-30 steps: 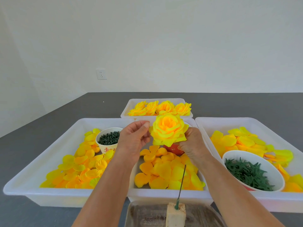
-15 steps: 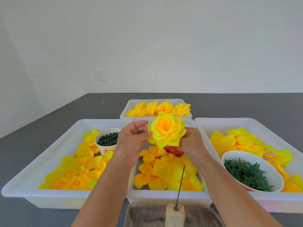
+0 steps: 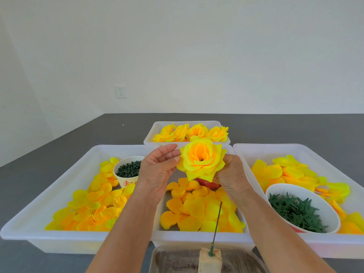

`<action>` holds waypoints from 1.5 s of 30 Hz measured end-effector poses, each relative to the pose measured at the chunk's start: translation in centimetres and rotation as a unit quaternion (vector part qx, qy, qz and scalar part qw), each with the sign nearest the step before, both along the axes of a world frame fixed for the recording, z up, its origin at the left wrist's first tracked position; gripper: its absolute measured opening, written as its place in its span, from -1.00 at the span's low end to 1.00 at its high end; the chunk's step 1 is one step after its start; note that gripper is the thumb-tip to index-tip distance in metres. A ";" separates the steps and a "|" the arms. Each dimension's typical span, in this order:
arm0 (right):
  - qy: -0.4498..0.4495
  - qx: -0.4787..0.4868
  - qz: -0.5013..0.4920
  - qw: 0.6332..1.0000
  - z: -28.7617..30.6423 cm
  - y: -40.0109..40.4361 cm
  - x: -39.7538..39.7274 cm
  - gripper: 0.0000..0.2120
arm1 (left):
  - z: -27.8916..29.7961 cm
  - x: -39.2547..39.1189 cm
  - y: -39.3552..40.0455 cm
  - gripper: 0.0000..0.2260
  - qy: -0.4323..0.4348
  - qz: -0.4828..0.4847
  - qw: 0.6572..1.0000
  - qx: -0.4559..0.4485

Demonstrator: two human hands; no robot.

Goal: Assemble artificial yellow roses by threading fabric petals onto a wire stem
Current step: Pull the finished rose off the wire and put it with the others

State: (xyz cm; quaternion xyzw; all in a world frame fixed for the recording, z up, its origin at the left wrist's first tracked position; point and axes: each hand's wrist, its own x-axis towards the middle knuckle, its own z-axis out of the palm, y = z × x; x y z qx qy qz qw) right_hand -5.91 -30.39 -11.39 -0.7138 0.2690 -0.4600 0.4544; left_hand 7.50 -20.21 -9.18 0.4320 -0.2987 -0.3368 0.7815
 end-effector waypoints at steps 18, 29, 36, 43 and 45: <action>0.011 -0.074 -0.042 0.996 -0.4 -0.8 0.4 -0.90 | -0.3 -0.1 0.1 -0.83 -0.062 0.052 0.995 0.051; -0.012 -0.041 0.031 0.999 -0.4 -0.3 0.4 -0.84 | -0.4 -0.4 0.0 -0.83 -0.124 0.116 0.983 0.064; -0.013 -0.003 0.066 0.998 0.0 0.5 0.1 -0.77 | -0.6 -0.3 -0.3 -0.80 -0.145 0.126 0.978 0.083; 0.018 0.014 0.046 0.999 -0.1 0.7 -0.1 -0.91 | -0.5 -0.4 -0.1 -0.87 -0.169 0.123 0.973 0.097; 0.020 0.024 0.046 0.998 0.0 0.8 0.0 -0.90 | -0.5 -0.4 -0.1 -0.88 -0.158 0.132 0.974 0.098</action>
